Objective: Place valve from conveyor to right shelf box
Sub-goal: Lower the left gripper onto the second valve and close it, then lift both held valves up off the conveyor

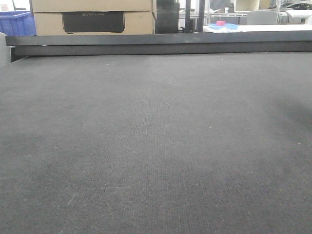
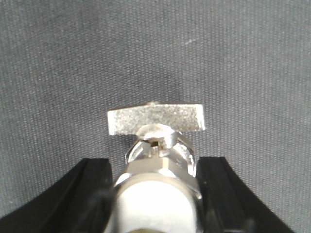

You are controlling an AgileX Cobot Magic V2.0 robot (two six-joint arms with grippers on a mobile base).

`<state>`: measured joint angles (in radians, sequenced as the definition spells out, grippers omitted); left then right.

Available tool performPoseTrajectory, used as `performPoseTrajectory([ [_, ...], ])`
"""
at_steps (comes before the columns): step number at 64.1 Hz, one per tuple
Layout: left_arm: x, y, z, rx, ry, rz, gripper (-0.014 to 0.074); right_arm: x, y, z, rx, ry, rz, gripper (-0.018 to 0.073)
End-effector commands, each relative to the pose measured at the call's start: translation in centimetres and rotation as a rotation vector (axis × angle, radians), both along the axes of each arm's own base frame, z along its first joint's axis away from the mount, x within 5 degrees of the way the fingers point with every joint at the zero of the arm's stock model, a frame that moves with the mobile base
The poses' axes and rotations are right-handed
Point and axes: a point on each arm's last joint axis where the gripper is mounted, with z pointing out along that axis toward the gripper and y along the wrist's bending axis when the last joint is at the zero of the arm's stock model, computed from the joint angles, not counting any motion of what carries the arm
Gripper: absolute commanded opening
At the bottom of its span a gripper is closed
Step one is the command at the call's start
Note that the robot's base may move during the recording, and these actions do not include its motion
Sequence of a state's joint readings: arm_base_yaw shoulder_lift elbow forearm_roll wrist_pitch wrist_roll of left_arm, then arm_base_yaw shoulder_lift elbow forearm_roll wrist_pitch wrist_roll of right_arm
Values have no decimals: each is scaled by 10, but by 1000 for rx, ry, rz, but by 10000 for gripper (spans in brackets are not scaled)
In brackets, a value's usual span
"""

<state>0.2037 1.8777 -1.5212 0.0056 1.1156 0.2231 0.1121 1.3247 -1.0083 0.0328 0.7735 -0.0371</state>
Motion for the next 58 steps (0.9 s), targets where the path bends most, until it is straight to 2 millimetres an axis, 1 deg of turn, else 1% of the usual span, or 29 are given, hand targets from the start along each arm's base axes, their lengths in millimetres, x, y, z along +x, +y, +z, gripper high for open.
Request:
performPoseTrajectory([
  [1,-5,-4,20,-2,-45,19,-111,1,0,9,1,-76,4,-158],
  [7,-12,-15,40,11,-118,-6,-111,1,0,9,1,-76,4,-158],
  [12,-25,-28,62,22,-221,-26,-111,1,0,10,1,-77,4,-158],
  [16,-35,-39,71,22,-301,-28,-111,0,0,9,1,-72,4,-158],
  [17,-39,-41,76,22,-320,-27,-111,0,-1,10,1,-69,4,-158],
  [22,-57,-56,83,23,-415,-65,-111,-4,-1,9,0,-67,4,-158],
  [23,-63,-59,87,24,-442,-73,-111,-5,-1,10,1,-73,4,-158],
  [25,-69,-63,87,24,-468,-85,-111,-8,-1,11,2,-86,4,-158],
  [29,-88,-73,94,22,-544,-112,-111,-13,-2,11,5,-111,3,-158],
  [30,-93,-75,92,21,-552,-119,-111,-15,-2,11,6,-124,2,-158],
  [34,-111,-81,98,18,-623,-137,-111,-23,-3,10,9,-156,1,-158],
  [36,-120,-82,98,17,-652,-141,-111,-28,-4,9,11,-172,1,-158],
  [37,-127,-83,98,18,-670,-143,-111,-31,-4,10,13,-186,0,-158],
  [39,-134,-83,100,8,-701,-137,-111,-35,-5,11,15,-208,0,-158],
  [42,-153,-84,106,-5,-768,-129,-111,-43,-6,10,17,-232,-1,-158],
  [45,-164,-84,107,-7,-802,-127,-111,-52,-7,14,22,-272,-2,-158],
  [48,-180,-84,112,-9,-855,-125,-111,-60,-8,16,25,-297,-2,-158],
  [50,-189,-84,113,-10,-879,-124,-111,-65,-8,19,27,-320,-2,-158],
  [58,-227,-83,127,-3,-1013,-124,-111,-92,-11,40,40,-434,-2,-158],
])
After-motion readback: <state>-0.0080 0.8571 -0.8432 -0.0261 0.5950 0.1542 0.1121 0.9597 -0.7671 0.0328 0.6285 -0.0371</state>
